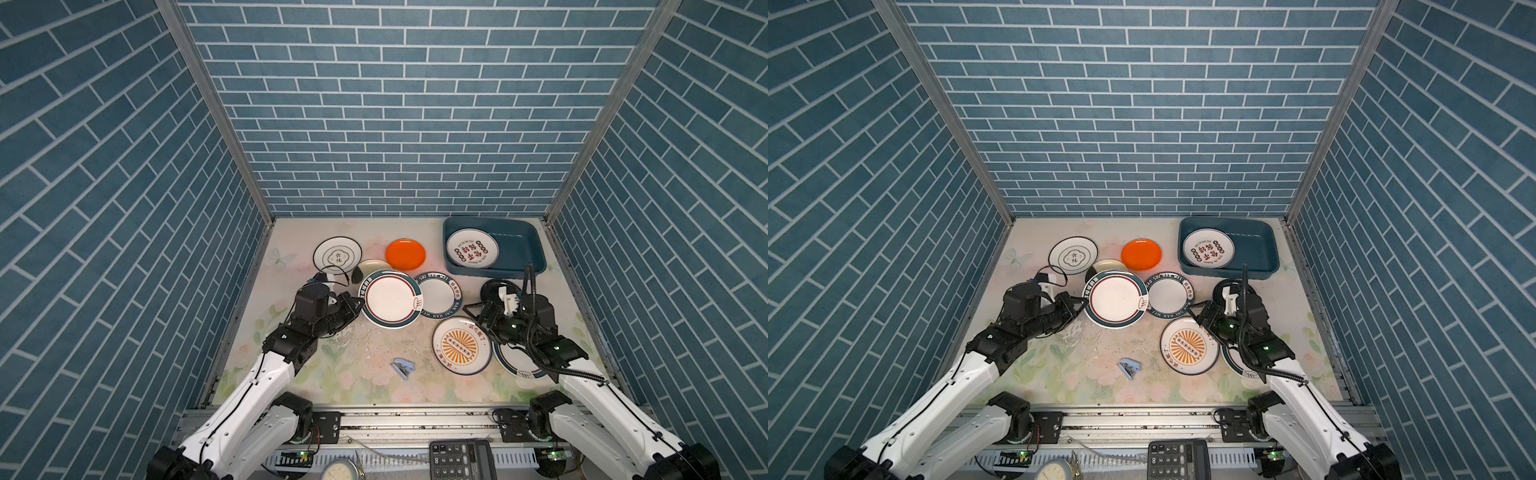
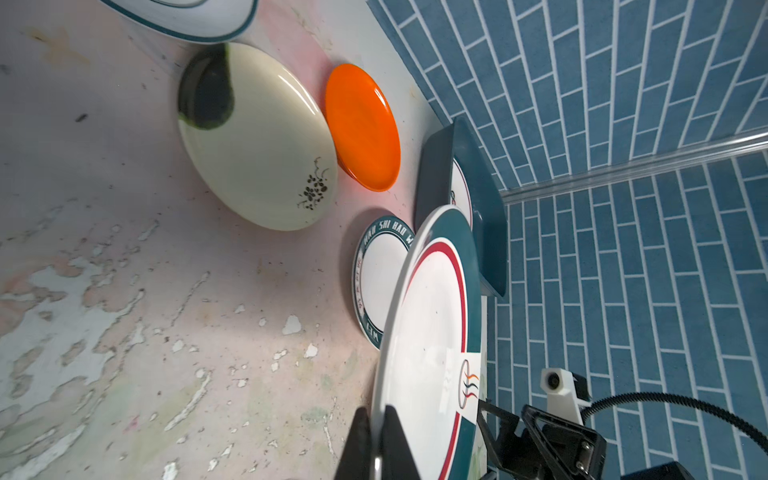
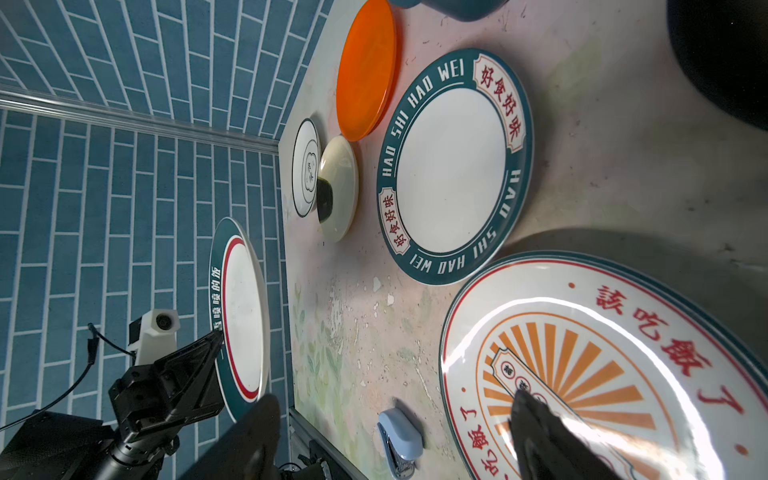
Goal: Place the plates into the plastic bin on the countertop
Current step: 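Grasp the white plate with red ring by its rim with the left gripper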
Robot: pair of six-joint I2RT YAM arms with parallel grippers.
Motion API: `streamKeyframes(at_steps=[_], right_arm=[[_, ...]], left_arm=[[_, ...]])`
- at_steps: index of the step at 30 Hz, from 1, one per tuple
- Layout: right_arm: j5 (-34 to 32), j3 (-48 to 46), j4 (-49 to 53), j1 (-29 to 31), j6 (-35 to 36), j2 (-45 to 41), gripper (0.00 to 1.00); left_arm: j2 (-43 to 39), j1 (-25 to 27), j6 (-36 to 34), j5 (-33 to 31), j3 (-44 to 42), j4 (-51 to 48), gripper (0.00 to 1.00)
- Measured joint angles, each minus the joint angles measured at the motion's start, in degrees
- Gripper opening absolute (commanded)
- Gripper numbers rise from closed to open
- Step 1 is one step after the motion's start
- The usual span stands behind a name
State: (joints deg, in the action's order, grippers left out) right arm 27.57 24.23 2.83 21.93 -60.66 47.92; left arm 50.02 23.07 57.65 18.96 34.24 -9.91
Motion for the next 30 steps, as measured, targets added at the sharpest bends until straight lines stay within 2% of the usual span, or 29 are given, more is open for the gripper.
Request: streamKeyframes(at_steps=[6,13,27,30], right_arm=[[-1.33,0.17,-7.21,4.13,-2.34,3.72,0.84],[-2.78,0.37,-12.46,7.32,-3.80,6.05,0.79],[-4.42,0.87,-15.63,10.08,-4.09,8.90,0.51],[-4.50,1.62,-15.87,10.43,-4.09,9.31,0.41]], left_arm=[[4.90,5.77,0.26,-1.31,2.84,2.23,0.00],[7.93,9.68,0.24,-2.23,3.48,4.33,0.00],[9.38,11.76,0.24,-2.36,5.60,5.97,0.00],[10.08,11.91,0.24,-2.23,5.68,6.38,0.00]])
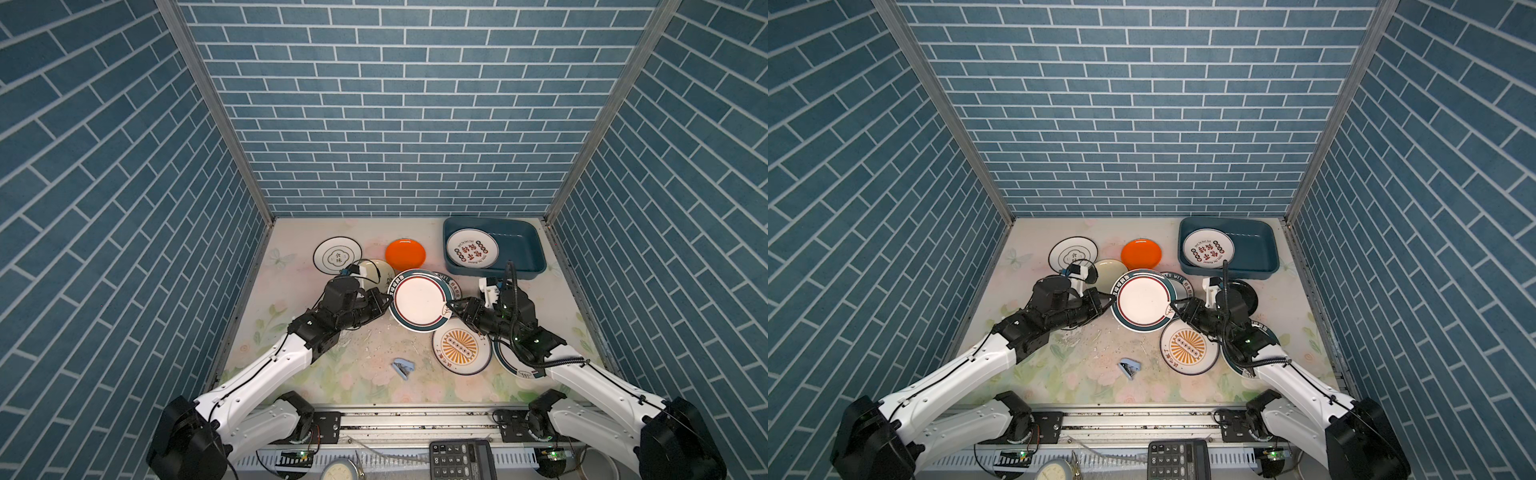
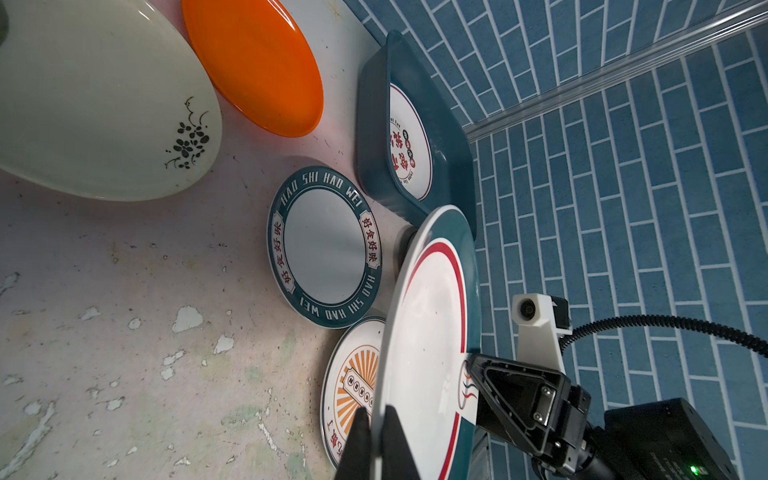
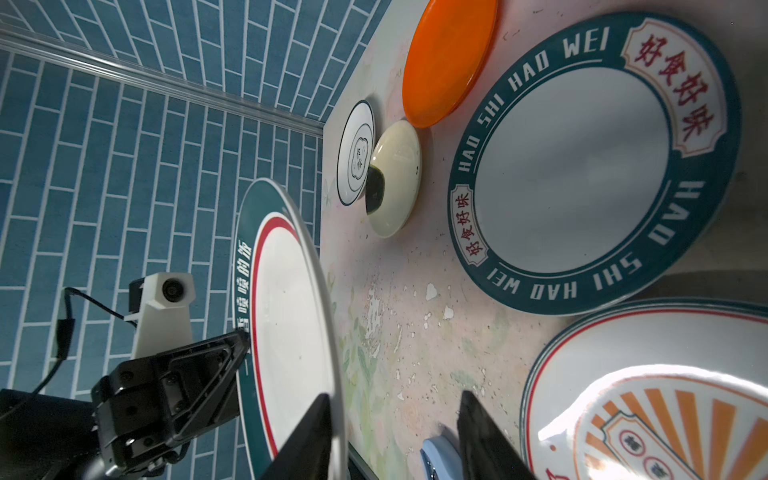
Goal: Place the plates into the plastic bin on the countertop
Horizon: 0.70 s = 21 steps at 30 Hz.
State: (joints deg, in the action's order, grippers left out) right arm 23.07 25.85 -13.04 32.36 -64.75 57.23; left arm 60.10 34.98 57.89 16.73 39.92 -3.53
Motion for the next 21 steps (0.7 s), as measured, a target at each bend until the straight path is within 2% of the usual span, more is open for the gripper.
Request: streamKeyframes(at_steps=[9,14,18,19,21], right_arm=[[-0.39,0.59,-0.66,0.79,0.02,1.66,0.25],[-0.07,0.70,-1.57,1.18,-0.96,2.03,0.01],[-0.15,1.33,-2.03,1.25,-1.99,2.03,0.00],[-0.15,1.33,-2.03,1.25,-2.08,2.03,0.00],[-0.07,1.33,-2.05,1.25,-2.05,2.05,0.00]], left_arm=[[1.86,1.20,-1.44,-0.13,1.03,-0.46,0.00],[1.99,1.51,-2.38,-1.14,1.42,-1.68,0.00],[2.51,1.22,-2.12,-1.95,1.46,-1.99,0.00],[2.51,1.20,-2.12,-1.99,1.46,-1.99,0.06],[2.51,1.29,-2.56,-2.14,1.49,-2.14,0.41]])
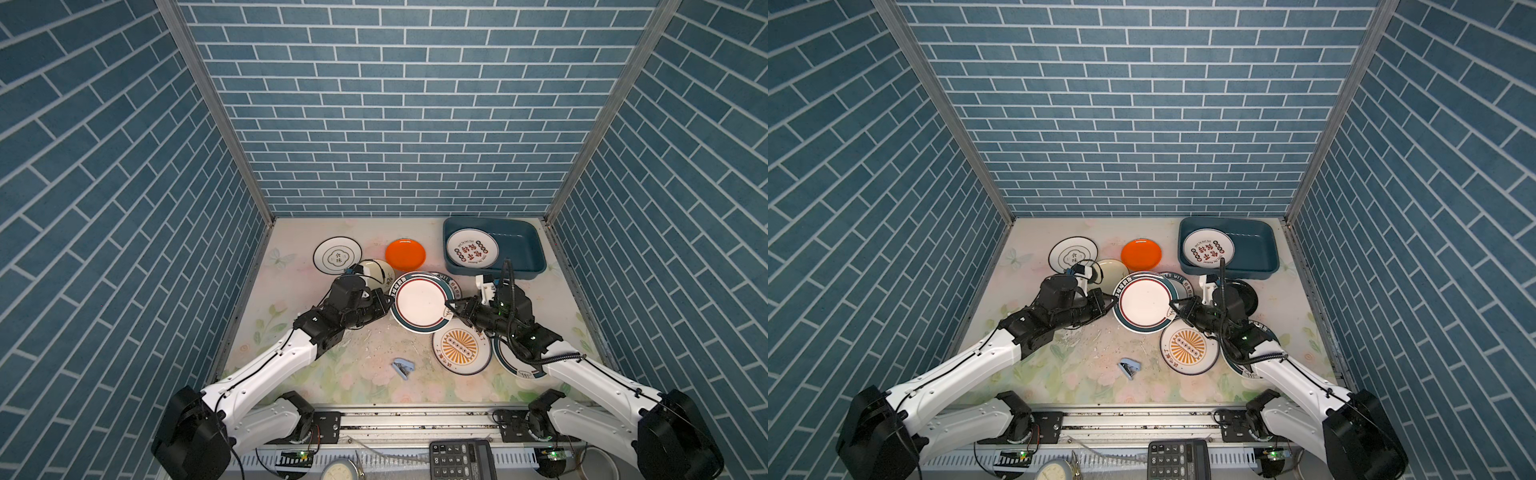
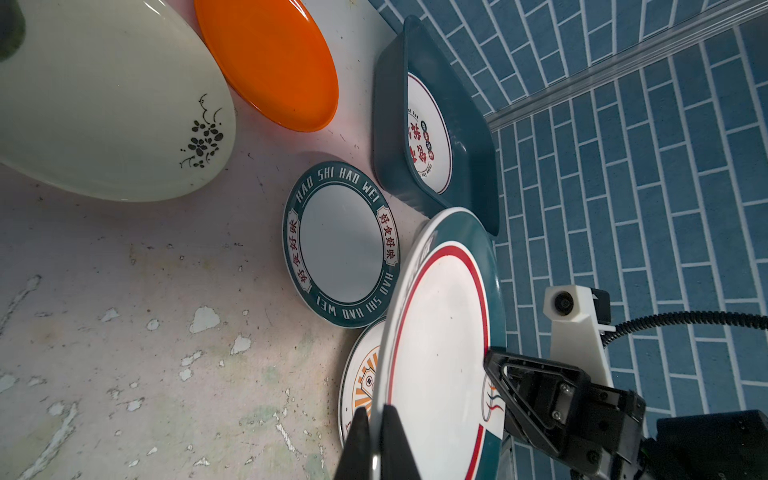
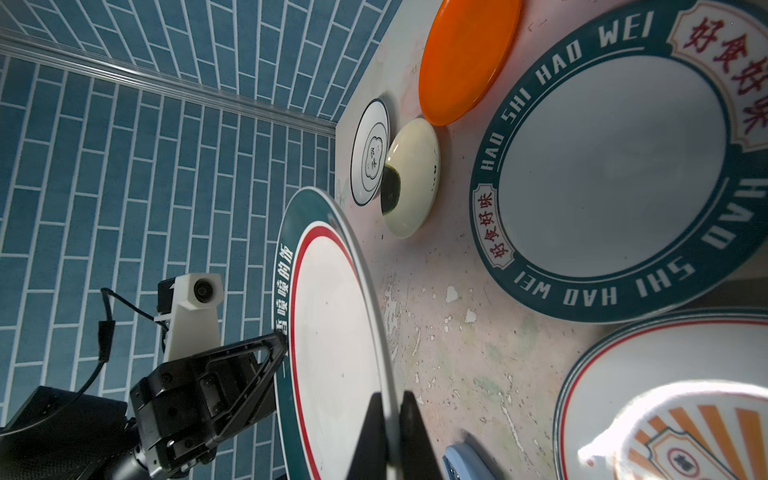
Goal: Place the plates into the plastic bin on the countertop
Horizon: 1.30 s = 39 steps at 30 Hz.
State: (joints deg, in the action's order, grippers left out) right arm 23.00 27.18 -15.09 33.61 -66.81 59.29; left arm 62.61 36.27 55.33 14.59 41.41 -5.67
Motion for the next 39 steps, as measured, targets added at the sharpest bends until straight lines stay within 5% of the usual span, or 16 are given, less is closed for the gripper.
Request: streamKeyframes(at_steps=[5,7,17,27,39], right_arm=[[-0.83,0.09,1.81,0.26,0.76,0.31,0.00],[-1.09,0.09,2.58,0.26,0.83,0.28,0.00],[-3.23,1.51,8.98,0.26,4.15,0.31,0.00],[-9.42,19.58,25.70,-0.57,15.63,6.84,0.00],[-11.67,42.51,34.53,-16.31,21.94,27.41,0.00]], left_arm=[[0.00,0.39,-1.22,-0.07,0.92,-0.46,0.91],[-0.02,0.44,-1.75,-0.24,1.07,-0.42,1.00],[-3.52,0.46,-4.17,-3.78,1.07,-1.79,0.99],[-4.44,0.46,-8.22,-6.25,1.11,-4.59,1.00],[-6.49,0.46,-14.47,-10.21,1.14,-8.90,1.00]])
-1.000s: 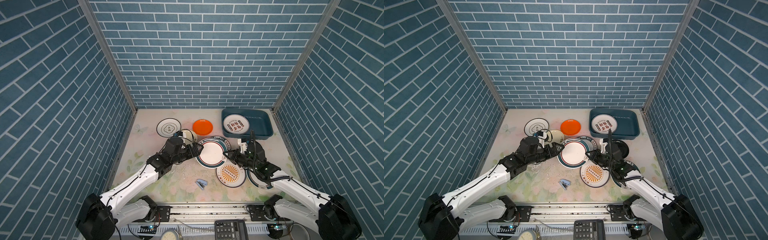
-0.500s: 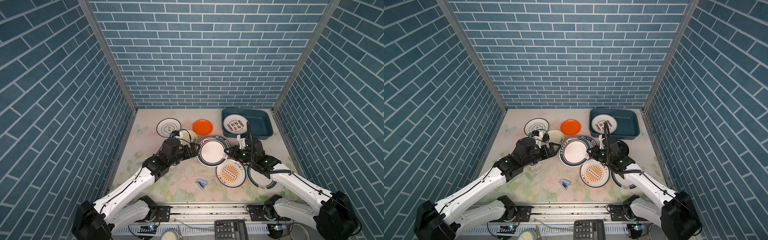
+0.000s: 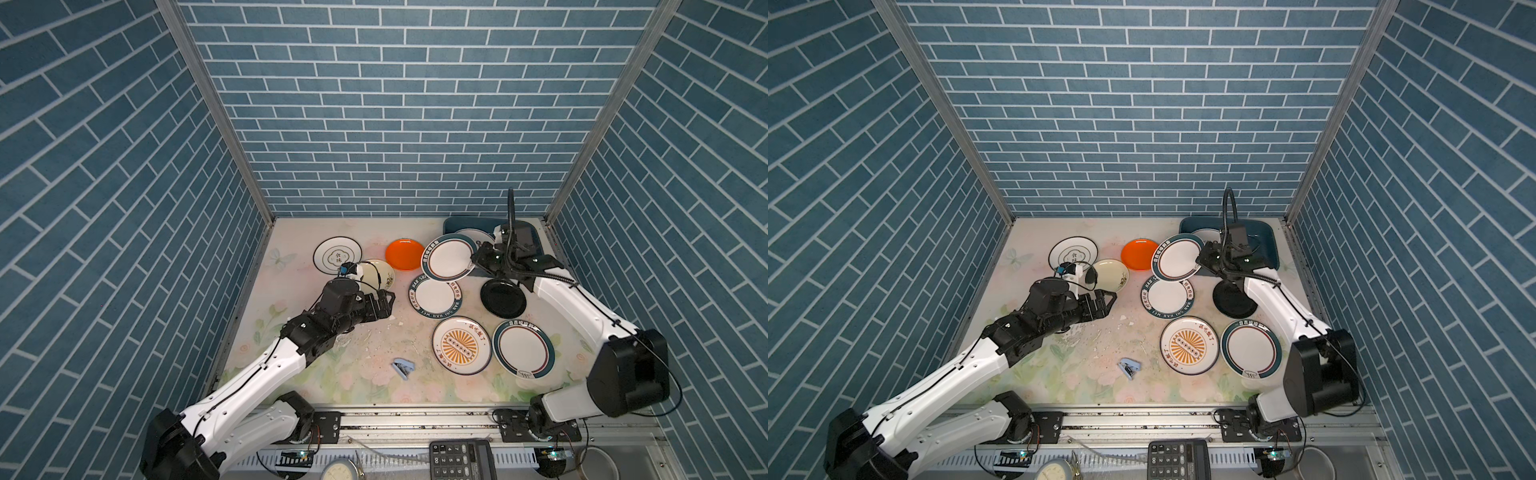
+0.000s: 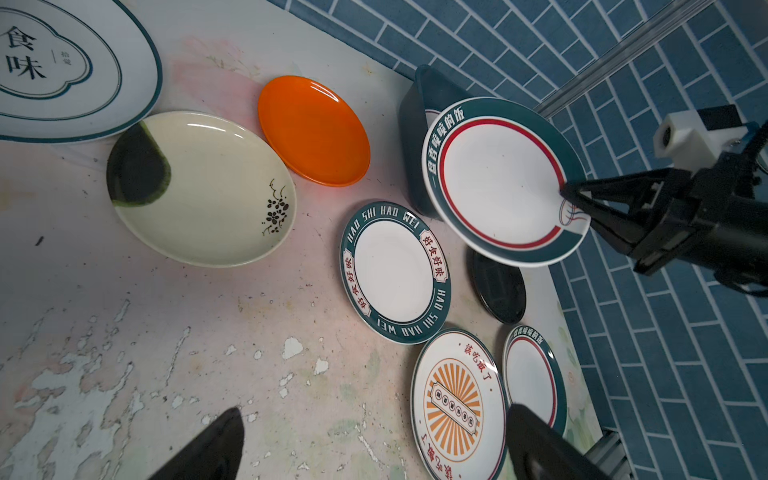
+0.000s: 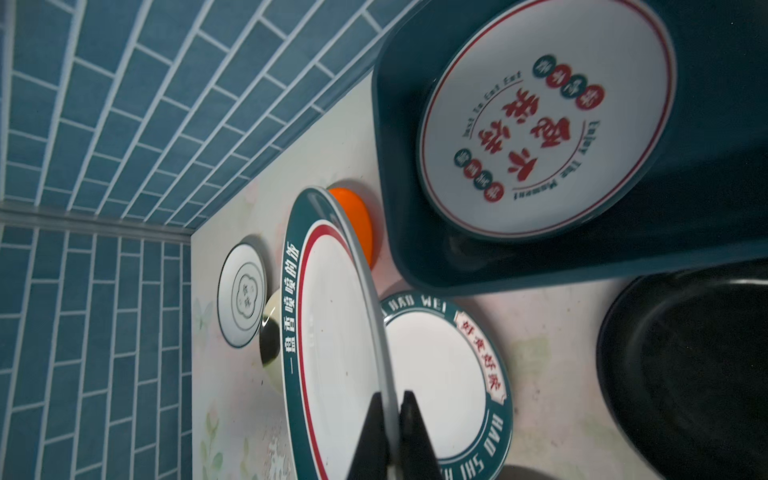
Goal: Place the plates into the plastic bin on the countertop
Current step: 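Carry the plate with the right gripper and place it in the teal bin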
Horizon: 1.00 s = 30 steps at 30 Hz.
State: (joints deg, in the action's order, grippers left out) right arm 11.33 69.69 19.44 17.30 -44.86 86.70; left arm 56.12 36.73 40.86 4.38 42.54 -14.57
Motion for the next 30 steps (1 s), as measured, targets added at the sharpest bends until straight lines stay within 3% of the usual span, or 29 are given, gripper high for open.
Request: streamKeyframes(at_steps=[5,12,18,28,30], right_arm=[[-2.23,9.03,1.90,-3.02,1.97,8.76,0.00],[-11.87,25.03,8.72,-4.33,3.48,19.67,0.00],[-18.18,27.58,11.76,-5.55,3.78,23.45,0.00],[-16.68,30.71,12.48,-6.36,3.76,30.27,0.00],[-15.50,32.70,12.85,-6.51,3.65,31.71,0.06]], left_arm=[[-0.31,0.00,-2.93,-1.88,0.22,-1.46,1.00],[1.38,0.00,-6.62,-5.86,0.31,-2.64,1.00],[5.01,0.00,-8.28,-6.01,0.35,-2.16,1.00],[11.21,0.00,-10.84,-4.52,4.46,-1.38,1.00],[11.30,0.00,-10.97,-4.55,4.59,-0.98,0.99]])
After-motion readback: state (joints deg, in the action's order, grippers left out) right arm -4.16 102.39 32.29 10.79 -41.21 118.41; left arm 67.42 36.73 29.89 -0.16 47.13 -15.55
